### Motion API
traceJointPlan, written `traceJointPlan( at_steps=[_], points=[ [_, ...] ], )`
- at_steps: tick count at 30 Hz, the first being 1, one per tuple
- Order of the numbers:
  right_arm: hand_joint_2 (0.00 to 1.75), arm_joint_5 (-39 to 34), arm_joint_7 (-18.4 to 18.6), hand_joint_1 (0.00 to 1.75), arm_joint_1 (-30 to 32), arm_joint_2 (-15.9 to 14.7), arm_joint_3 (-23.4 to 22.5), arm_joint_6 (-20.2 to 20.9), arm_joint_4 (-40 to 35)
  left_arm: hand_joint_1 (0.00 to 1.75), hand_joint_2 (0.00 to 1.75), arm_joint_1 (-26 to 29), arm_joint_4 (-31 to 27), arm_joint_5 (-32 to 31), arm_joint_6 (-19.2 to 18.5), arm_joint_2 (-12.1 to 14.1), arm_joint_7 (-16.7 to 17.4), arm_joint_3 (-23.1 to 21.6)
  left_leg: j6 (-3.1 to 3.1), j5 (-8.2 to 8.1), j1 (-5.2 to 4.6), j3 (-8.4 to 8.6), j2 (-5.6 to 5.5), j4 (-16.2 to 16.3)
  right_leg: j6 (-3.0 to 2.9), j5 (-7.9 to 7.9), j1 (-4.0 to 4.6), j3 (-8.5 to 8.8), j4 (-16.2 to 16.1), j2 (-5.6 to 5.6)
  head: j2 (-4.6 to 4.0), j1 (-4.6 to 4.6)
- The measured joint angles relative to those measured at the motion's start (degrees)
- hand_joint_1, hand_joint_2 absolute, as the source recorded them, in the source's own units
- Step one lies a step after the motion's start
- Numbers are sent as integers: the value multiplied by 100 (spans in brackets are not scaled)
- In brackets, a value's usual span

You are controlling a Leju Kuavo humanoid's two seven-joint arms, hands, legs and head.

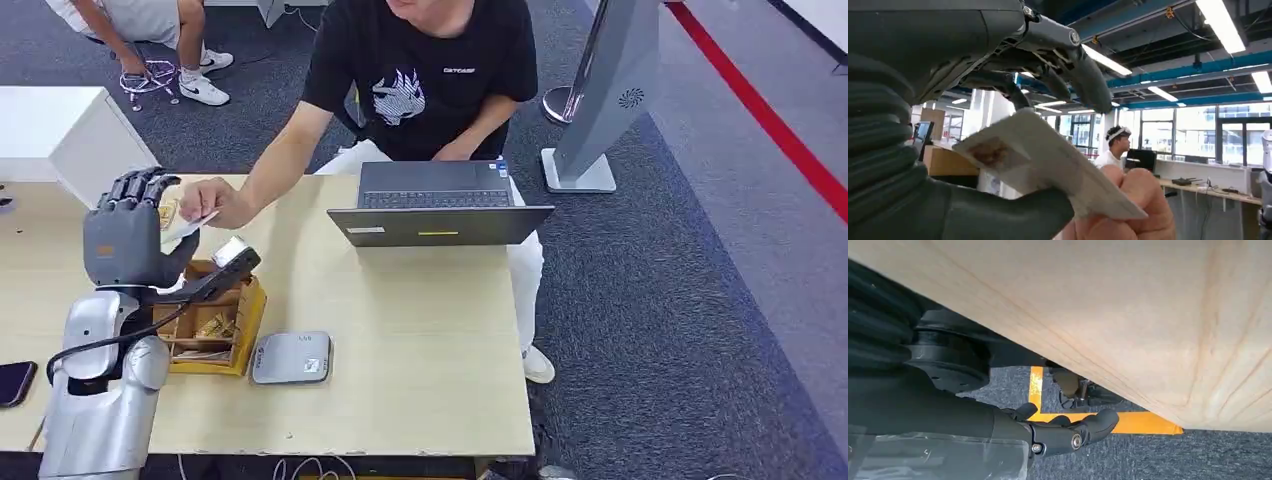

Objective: Pass the card to the sensor for recognition and then transmit it.

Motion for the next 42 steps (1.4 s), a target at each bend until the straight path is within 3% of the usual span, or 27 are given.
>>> traceJointPlan(
  at_steps=[20, 25, 31, 37, 42],
  points=[
    [175, -53, -66, 0, 9, 0, -59, -11, 15, 175, 175, 10, 0, 81, 173, -9, -107, 2, 0, 0, 0, -7, 0, 0, 0, 0, 0, -7, 0, -1, 0, 0],
    [175, -1336, -919, 0, 189, 112, -711, 613, 9, 175, 175, 271, -163, 319, 216, -9, -357, 7, 0, -1, 0, -8, -2, -1, 1, -1, 0, -6, 0, -1, -2, -2],
    [175, -1286, -2106, 0, 541, 208, -1012, 1202, 9, 175, 175, 1182, -553, 642, 306, -39, -852, 7, 5, -10, 0, -9, 2, -3, 8, -15, -1, -9, -2, 0, 0, -2],
    [175, -609, -2304, 0, 725, 188, -870, 1150, -2, 175, 175, 1788, -559, 829, 407, -70, -1215, 7, 12, -14, -2, -11, 1, -2, 12, -17, -1, -8, -4, -2, 0, 0],
    [175, -197, -2619, 0, 847, 135, -596, 1121, -48, 175, 175, 2029, -452, 988, 413, -101, -1309, 7, 12, -14, -2, -10, 2, -2, 13, -15, -2, -7, -3, -2, 0, -4]
  ],
)
